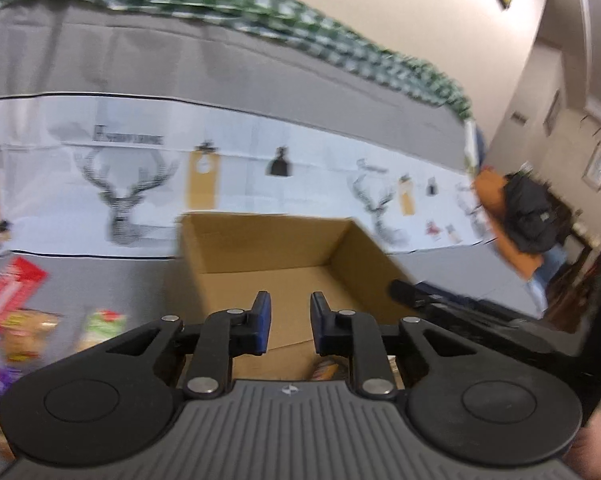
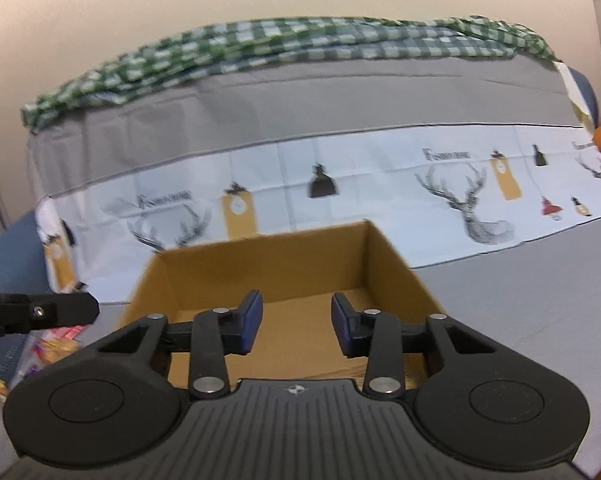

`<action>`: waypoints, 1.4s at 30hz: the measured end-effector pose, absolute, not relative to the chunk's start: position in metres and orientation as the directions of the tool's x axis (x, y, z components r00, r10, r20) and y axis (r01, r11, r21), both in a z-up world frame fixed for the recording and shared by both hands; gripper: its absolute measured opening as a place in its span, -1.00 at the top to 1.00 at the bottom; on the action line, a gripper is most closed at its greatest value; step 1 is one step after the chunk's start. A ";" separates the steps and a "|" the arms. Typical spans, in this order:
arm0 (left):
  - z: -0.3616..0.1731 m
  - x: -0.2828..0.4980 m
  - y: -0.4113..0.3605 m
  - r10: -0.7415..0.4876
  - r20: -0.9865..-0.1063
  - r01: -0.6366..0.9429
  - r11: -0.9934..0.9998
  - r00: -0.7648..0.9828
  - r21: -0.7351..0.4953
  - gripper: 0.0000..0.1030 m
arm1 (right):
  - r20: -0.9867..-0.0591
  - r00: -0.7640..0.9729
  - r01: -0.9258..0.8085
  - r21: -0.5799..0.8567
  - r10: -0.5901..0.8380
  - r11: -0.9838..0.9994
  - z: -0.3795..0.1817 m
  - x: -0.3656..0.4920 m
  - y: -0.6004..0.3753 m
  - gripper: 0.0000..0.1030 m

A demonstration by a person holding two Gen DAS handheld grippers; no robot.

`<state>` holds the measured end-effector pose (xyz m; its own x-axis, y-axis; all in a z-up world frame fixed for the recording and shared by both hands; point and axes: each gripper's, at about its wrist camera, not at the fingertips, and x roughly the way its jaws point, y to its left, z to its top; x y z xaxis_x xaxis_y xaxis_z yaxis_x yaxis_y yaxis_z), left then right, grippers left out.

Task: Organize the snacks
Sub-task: 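Open both tools to drop the snacks into the box, then move both tools back down to the snack pile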

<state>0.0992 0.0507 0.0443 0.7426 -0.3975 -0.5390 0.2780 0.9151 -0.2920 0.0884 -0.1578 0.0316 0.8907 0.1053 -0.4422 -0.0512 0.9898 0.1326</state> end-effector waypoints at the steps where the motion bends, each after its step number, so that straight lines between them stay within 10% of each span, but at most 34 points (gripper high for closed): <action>1: 0.046 0.101 0.061 -0.376 -0.556 0.265 0.925 0.741 -0.272 0.55 | -0.431 0.894 -0.068 0.138 0.121 0.988 0.033 0.086 -0.151 0.24; 13: -0.021 0.091 0.238 -0.146 -0.670 -0.299 0.811 0.727 -0.502 0.55 | -0.418 0.832 -0.349 0.117 0.365 0.930 0.031 0.052 -0.034 0.23; 17: -0.035 0.096 0.243 -0.067 -0.773 -0.403 0.823 0.631 -0.400 0.54 | -0.484 0.777 -0.435 0.051 0.403 0.899 0.012 0.045 0.025 0.20; 22: -0.052 0.088 0.259 -0.057 -0.828 -0.522 0.751 0.558 -0.404 0.47 | -0.632 0.685 -0.436 0.044 0.364 0.899 -0.027 0.054 0.070 0.14; 26: -0.052 0.079 0.252 -0.009 -0.851 -0.571 0.737 0.526 -0.361 0.28 | -0.697 0.664 -0.354 0.027 0.272 0.935 -0.048 0.069 0.079 -0.42; 42: -0.080 0.099 0.245 0.024 -0.896 -0.662 0.683 0.443 -0.309 0.11 | -0.798 0.591 -0.175 0.010 0.113 0.985 -0.098 0.108 0.089 -0.30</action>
<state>0.0995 0.2450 -0.0798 0.4427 0.0239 -0.8963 -0.6619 0.6831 -0.3087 0.1080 0.0891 -0.0977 0.5914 0.1130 -0.7984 -0.1747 0.9846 0.0099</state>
